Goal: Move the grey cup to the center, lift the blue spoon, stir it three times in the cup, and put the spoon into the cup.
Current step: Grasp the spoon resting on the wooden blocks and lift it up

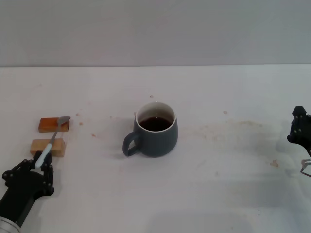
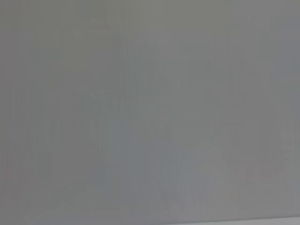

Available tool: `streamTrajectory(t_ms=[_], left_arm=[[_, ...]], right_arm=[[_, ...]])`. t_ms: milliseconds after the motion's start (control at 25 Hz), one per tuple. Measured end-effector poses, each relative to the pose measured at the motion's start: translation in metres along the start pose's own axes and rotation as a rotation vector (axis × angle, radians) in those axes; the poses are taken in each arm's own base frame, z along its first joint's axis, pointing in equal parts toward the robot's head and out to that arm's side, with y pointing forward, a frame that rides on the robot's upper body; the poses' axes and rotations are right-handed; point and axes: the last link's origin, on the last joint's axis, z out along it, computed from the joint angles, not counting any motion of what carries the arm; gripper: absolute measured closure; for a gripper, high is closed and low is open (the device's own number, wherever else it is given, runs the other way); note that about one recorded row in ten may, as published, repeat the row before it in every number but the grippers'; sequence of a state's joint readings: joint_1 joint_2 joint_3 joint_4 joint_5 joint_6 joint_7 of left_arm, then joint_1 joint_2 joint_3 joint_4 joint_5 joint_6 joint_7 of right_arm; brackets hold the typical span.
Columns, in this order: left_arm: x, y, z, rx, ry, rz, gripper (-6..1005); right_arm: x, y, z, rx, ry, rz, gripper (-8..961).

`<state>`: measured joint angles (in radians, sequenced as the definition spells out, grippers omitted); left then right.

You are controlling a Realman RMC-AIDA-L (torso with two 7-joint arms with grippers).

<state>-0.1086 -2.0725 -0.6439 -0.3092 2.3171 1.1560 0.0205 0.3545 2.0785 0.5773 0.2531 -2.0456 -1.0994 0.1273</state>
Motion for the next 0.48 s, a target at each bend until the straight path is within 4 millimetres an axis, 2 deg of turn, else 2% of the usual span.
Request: streamTrajectory(t_ms=[240,480], left_arm=[[0.01,0.01,-0.001,-0.013,0.059,0.038,820],[0.02,0.01,-0.004,-0.012,0.125,0.022,820]], right_arm=[[0.0,0.0,-0.001,0.002,-0.002,0.002,955],[0.0,0.0,0.0,-0.001,-0.005,0.003,955]])
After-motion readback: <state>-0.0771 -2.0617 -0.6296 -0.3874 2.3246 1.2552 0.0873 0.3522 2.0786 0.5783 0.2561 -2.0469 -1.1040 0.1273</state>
